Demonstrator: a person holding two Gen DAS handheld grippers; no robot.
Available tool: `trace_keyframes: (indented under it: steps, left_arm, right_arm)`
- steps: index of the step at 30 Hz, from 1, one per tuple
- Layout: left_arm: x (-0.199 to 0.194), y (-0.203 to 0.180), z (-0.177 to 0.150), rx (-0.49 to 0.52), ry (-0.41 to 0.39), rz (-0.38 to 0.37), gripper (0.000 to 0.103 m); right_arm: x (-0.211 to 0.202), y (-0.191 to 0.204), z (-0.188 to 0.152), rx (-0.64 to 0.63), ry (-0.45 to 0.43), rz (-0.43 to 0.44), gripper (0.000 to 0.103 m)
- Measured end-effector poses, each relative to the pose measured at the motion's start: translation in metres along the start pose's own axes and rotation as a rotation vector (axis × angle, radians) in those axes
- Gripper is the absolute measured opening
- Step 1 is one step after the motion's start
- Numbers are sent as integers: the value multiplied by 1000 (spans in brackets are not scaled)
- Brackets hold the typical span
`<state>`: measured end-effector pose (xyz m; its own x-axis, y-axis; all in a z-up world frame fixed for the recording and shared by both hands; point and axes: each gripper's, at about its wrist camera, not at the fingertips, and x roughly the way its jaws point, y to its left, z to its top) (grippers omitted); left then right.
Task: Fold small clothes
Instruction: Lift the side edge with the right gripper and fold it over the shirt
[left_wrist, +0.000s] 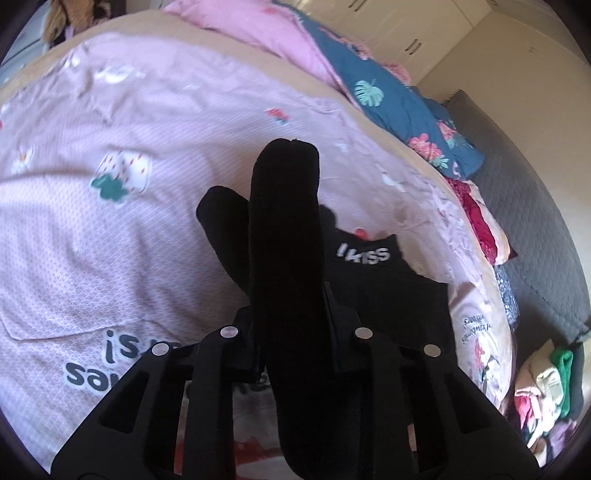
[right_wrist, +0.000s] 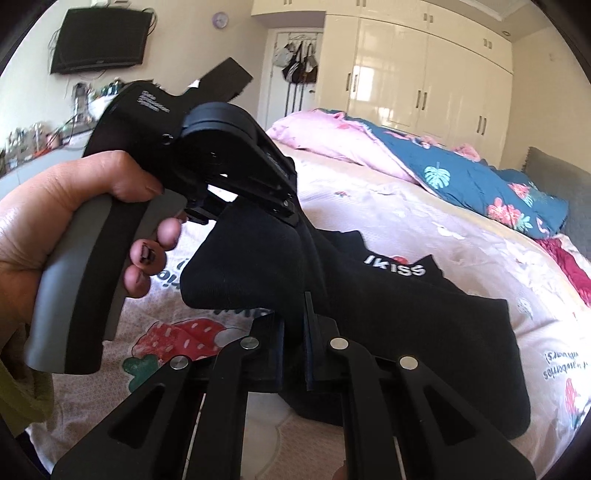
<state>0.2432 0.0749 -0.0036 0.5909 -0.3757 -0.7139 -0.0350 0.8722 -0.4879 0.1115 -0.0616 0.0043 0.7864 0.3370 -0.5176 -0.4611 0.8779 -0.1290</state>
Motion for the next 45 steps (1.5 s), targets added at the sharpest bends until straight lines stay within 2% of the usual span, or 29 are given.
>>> trace_keyframes:
  steps: [11,20,30,45]
  left_arm:
    - [-13,-69,2,105,-34,-19,17]
    - [-6,-109,-4,165,-22,-11,17]
    - [26,-150,-14,214,31,6,17]
    - [89,-201,-32,305,134,34,17]
  right_arm:
    - [-35,-40,-3,91,-48,-49,6]
    - [-52,-74,-12,177,-56,-72,6]
    - [-57,-112,-33,294,-30,-82,6]
    - [-49,-172,-73,622,70,10,7]
